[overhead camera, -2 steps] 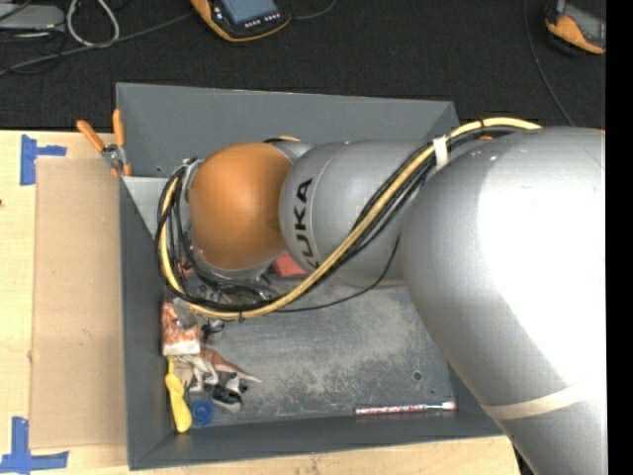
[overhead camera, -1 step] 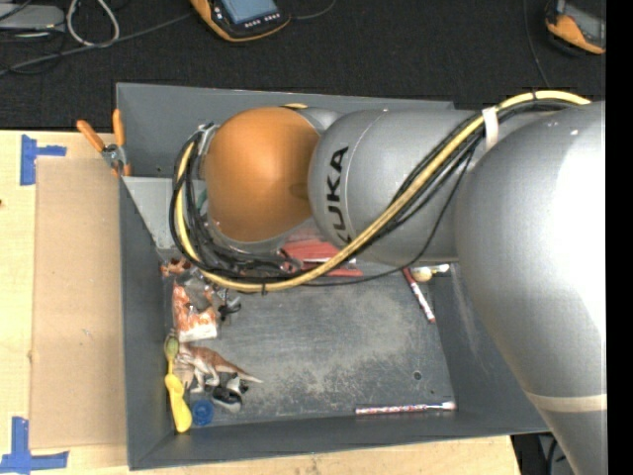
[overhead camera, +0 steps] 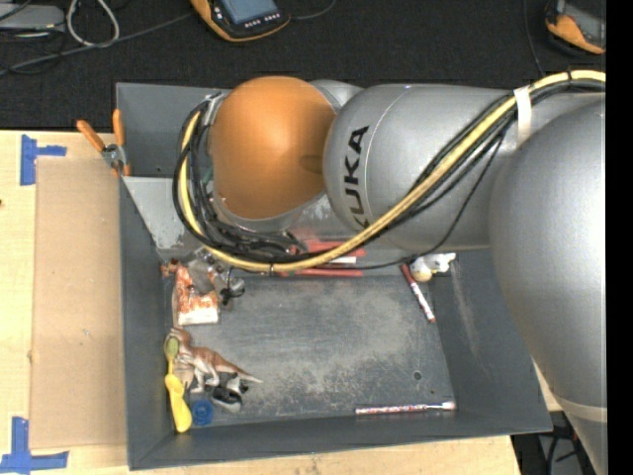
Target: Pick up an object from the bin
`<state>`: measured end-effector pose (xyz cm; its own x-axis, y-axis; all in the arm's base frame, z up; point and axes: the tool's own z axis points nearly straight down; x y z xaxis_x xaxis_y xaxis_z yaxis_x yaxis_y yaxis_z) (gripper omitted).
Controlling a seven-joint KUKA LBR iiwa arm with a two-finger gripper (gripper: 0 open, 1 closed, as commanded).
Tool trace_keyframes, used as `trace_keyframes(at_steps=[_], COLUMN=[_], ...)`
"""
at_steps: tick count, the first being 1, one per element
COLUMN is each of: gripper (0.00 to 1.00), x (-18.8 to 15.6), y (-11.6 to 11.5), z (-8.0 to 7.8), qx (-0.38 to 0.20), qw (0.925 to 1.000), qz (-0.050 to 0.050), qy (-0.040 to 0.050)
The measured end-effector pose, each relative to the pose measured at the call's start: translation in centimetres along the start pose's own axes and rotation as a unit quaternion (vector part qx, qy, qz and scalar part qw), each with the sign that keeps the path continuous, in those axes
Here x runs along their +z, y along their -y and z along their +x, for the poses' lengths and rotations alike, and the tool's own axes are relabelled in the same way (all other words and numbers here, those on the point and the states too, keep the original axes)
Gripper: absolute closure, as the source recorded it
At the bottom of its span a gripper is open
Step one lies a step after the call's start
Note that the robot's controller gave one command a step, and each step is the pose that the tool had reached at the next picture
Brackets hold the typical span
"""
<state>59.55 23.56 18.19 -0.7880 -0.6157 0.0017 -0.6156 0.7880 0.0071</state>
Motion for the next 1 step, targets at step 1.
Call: trace_keyframes(at_steps=[1], gripper=[1.00], x=[-6.97], y=[0.42], z=[0.17], qx=[-0.014], qw=[0.9999], qz=[0.001], qy=[0.0006])
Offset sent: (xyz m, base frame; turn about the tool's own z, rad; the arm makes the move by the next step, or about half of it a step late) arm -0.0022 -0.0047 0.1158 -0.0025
